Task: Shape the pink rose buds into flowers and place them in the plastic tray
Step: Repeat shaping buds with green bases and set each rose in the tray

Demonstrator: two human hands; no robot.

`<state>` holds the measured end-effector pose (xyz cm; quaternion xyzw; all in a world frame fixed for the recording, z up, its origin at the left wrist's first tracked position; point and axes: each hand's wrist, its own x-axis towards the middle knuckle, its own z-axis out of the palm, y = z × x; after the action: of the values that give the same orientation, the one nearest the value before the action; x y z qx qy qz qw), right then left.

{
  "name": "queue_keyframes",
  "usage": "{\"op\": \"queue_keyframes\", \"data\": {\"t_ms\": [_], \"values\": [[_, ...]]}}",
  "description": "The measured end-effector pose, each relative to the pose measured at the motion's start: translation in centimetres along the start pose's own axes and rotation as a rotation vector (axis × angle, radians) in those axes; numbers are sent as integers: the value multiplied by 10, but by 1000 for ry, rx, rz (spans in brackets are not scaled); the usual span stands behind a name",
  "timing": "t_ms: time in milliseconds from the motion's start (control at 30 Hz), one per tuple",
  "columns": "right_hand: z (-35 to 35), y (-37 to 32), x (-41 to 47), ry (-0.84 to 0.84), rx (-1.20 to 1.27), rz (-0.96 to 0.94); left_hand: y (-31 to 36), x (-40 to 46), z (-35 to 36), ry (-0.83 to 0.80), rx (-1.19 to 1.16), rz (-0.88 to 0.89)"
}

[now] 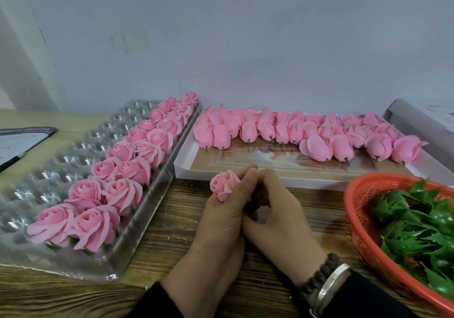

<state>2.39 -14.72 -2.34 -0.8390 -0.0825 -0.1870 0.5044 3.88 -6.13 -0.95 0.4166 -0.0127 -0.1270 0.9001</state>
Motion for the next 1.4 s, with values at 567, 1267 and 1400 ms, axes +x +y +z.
{"op": "queue_keyframes", "data": {"t_ms": [567,1267,1400], "values": [[-10,4,4,13,362,107,8,8,-11,16,518,319],[-5,-4,-1,19,-145,-174,-15,-1,-9,-232,904,348],[-6,-3,-2,-28,-141,-162,-15,-2,-11,-242,872,367]]}}
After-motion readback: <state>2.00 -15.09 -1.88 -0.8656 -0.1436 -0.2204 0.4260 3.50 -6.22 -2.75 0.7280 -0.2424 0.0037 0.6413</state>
